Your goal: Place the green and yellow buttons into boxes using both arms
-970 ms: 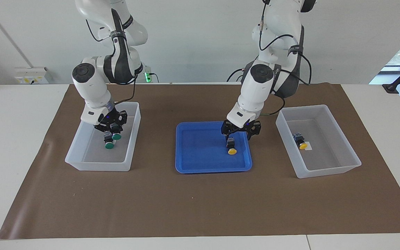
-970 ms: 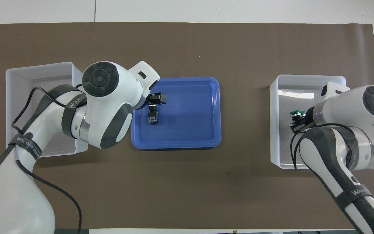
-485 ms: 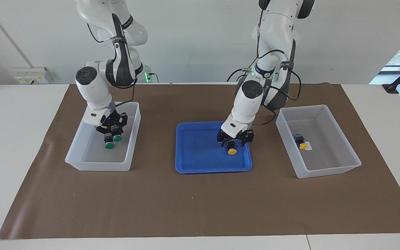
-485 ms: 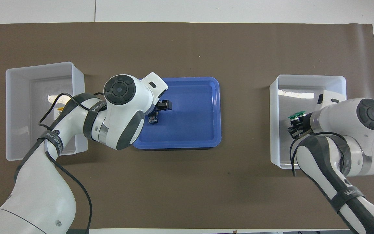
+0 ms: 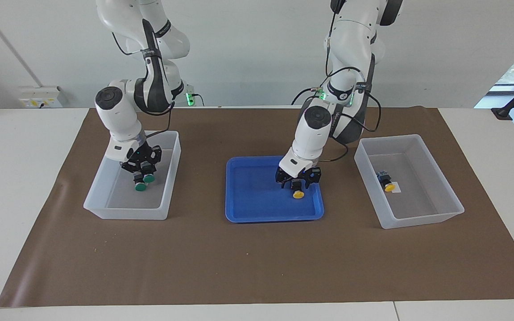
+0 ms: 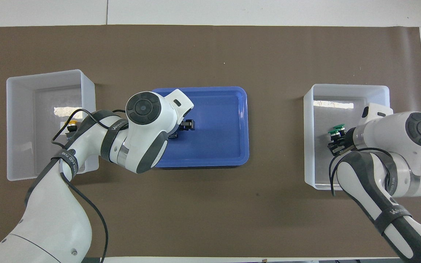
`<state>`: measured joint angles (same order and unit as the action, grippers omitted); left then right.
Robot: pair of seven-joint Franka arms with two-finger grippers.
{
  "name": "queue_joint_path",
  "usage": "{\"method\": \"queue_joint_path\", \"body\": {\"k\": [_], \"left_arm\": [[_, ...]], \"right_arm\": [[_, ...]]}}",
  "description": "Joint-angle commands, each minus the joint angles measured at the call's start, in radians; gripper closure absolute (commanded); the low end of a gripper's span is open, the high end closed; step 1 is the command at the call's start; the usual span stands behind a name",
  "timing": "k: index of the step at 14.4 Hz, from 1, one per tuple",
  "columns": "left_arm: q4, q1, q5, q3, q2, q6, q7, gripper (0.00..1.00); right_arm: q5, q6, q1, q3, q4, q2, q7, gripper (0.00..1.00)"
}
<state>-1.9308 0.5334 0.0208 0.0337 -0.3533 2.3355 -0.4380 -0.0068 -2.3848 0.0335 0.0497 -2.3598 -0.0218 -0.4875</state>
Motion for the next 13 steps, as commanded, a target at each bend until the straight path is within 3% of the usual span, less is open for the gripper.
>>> {"method": "queue_joint_path", "body": {"k": [1, 3, 5, 7, 10, 13], "left_arm": [[-0.051, 0.036, -0.03, -0.021, 0.022, 0.027, -0.016, 0.19], [-0.054, 0.036, -0.03, -0.021, 0.024, 0.022, -0.018, 0.37], [-0.054, 0.036, -0.03, -0.021, 0.024, 0.019, -0.031, 0.74], [-0.051, 0.036, -0.03, -0.023, 0.025, 0.015, -0.033, 1.0], [-0.021, 0.028, -0.03, -0.028, 0.043, -0.039, -0.041, 1.0], [0.102, -0.024, -0.024, -0.029, 0.14, -0.285, -0.036, 1.0]], "right_arm": [[-0.007, -0.027, -0.015, -0.008, -0.013, -0.015, 0.018, 0.88], [-0.007, -0.025, -0.012, -0.008, -0.012, -0.015, 0.026, 0.8], [-0.008, -0.008, -0.004, -0.011, -0.007, -0.015, 0.072, 0.8], [-0.008, 0.022, 0.025, -0.014, 0.007, -0.015, 0.116, 0.82], [-0.007, 0.038, 0.029, -0.014, 0.014, -0.015, 0.141, 0.82], [-0.008, 0.035, 0.025, -0.013, 0.014, -0.017, 0.133, 0.82]]}}
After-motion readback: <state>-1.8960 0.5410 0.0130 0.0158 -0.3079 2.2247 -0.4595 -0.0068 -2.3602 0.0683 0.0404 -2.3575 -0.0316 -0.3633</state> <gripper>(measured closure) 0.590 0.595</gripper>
